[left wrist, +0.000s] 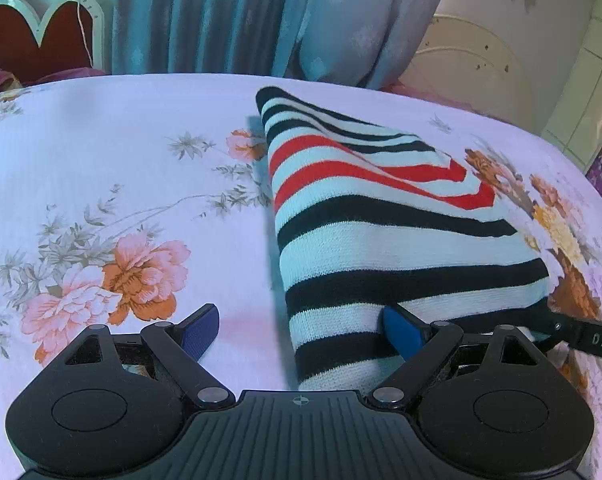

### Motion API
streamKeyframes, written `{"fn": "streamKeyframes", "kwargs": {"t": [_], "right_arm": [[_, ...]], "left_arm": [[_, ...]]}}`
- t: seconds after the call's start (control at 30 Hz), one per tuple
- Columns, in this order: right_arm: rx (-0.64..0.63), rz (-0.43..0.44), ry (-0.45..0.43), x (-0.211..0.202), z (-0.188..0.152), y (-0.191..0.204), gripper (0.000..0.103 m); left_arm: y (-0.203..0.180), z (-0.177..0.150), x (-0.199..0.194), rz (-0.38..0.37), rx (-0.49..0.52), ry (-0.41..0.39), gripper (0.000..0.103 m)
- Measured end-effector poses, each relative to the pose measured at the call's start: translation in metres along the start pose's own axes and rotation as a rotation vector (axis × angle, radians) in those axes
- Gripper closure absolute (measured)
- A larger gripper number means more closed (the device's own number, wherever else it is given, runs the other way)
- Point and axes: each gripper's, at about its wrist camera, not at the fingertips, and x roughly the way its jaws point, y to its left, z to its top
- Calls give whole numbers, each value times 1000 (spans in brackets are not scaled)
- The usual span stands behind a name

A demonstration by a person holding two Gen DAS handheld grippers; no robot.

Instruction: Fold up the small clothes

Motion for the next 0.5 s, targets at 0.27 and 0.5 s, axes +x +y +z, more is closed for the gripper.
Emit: {"fn": "streamKeyframes", "kwargs": {"t": [0.27, 0.5], "right_arm": [[9, 57, 44, 5, 3, -16, 63], [0, 150, 104, 9, 22, -34, 52]], "left_arm": [[-1, 4, 4, 15, -17, 23, 12], [-5, 17, -1, 33, -24, 52, 10]]}}
